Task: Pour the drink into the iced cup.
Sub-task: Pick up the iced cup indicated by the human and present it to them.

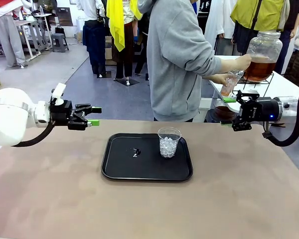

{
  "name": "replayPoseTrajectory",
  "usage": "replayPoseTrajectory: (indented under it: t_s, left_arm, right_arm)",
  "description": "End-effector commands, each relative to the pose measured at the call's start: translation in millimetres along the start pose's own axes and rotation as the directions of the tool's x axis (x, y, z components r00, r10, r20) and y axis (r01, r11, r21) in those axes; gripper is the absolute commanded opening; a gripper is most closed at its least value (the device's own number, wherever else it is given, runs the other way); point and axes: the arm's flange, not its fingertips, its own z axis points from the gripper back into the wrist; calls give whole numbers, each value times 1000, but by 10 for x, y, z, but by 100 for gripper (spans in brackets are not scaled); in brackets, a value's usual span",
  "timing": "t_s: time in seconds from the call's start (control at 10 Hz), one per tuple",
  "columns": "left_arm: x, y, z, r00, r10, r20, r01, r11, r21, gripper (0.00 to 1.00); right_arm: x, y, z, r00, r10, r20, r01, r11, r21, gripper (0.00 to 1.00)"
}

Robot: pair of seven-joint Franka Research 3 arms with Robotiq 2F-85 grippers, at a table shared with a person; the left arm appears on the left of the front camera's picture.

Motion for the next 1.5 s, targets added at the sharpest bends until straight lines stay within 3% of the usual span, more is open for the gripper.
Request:
replayPoseTrajectory:
  t_s: [0.0, 1.4]
  left_arm:
    - [13, 1, -6, 1000, 0, 6, 0, 1000, -3, 100]
    - [13, 1, -6, 1000, 0, 6, 0, 1000, -3, 100]
  right_arm:
    - [11, 12, -2, 1000, 4, 5, -4, 1000, -5, 100]
    - [11, 12, -2, 1000, 4, 5, -4, 1000, -5, 100]
